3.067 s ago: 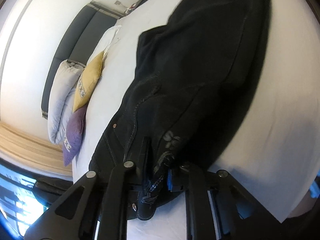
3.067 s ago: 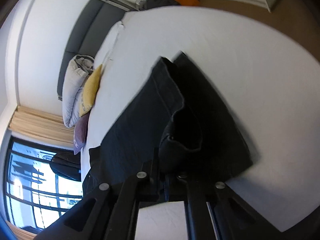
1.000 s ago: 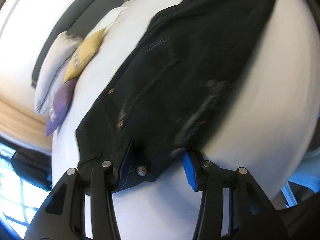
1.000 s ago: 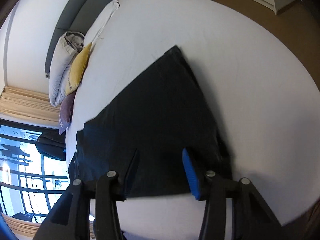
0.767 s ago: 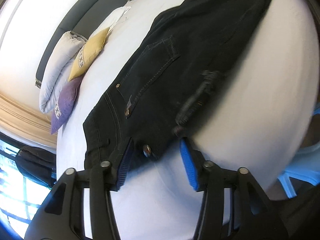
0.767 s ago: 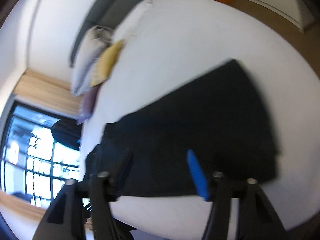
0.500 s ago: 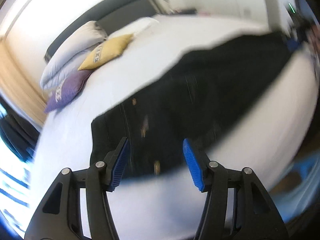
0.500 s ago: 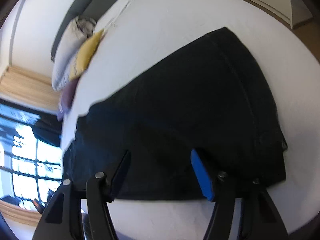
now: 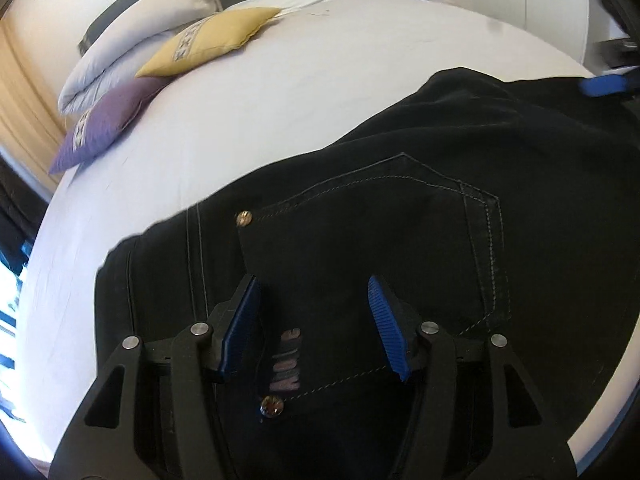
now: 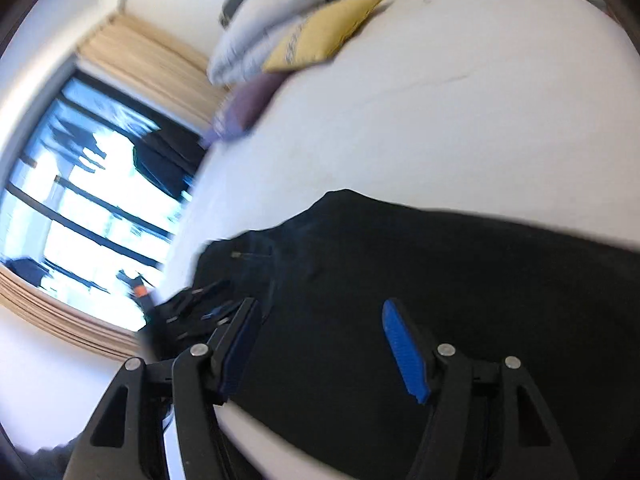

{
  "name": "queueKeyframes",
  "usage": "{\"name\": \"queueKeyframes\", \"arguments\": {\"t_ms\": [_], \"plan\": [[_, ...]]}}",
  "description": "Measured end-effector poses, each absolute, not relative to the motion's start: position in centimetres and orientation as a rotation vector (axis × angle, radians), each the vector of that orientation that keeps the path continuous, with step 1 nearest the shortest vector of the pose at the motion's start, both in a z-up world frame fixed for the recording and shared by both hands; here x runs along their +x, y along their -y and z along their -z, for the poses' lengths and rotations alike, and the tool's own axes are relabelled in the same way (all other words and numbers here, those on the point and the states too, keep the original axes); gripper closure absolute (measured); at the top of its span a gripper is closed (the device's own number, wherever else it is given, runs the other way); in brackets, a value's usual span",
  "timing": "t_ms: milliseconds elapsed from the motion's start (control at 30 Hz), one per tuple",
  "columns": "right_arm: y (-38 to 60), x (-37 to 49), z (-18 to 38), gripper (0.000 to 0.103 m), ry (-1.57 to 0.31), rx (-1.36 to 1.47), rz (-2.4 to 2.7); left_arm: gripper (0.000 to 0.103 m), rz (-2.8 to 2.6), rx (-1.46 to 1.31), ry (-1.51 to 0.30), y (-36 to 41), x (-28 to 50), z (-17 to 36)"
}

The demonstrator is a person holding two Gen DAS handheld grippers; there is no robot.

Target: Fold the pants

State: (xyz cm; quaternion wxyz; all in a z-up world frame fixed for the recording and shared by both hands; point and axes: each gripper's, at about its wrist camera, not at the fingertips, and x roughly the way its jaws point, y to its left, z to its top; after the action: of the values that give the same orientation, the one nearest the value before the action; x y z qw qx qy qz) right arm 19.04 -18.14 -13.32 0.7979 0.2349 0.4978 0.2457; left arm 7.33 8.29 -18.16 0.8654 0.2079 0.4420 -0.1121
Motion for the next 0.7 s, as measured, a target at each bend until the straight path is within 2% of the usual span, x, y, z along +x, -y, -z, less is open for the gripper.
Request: {"name": "queueKeyframes", "arguments": {"t_ms": [167, 267, 367, 433, 500, 567, 633, 700], "plan": [[12.1, 24.5, 13.4, 0.036, -1.032, 0.038, -0.49, 0.044, 0.24, 0.385, -0.909, -9.2, 6.7, 19.1], [12.9, 27.6, 14.6, 0.036, -1.093, 0.025, -0.494, 0.043, 0.237, 0.365, -0.897, -9.6, 6.4, 19.4], [13.3, 30.1, 16.2, 0.034, -1.183, 0.083, -0.568, 0.037, 0.227, 0.337, -0.886, -10.0, 6.6, 19.4], [12.4, 29.6, 17.6, 0.036, -1.228, 0.007, -0.605, 0.036, 0.219, 0.333, -0.885, -10.1, 7.2, 19.4], [11.8, 29.4, 18.7, 0.058, -1.219, -0.119, -0.554, 0.032, 0.206, 0.347, -0.877, -9.8, 7.0, 19.3], [11.9, 30.5, 19.3, 0.084, -1.204, -0.095, -0.498, 0.03, 0.197, 0.344, -0.873, -10.0, 7.0, 19.2], [12.0, 31.6, 19.5, 0.103, -1.184, -0.105, -0.397, 0.027, 0.185, 0.33, -0.87, -10.3, 7.5, 19.3], [11.8, 31.9, 19.8, 0.103, -1.164, -0.128, -0.366, 0.023, 0.166, 0.329, -0.864, -10.4, 7.6, 19.3]]}}
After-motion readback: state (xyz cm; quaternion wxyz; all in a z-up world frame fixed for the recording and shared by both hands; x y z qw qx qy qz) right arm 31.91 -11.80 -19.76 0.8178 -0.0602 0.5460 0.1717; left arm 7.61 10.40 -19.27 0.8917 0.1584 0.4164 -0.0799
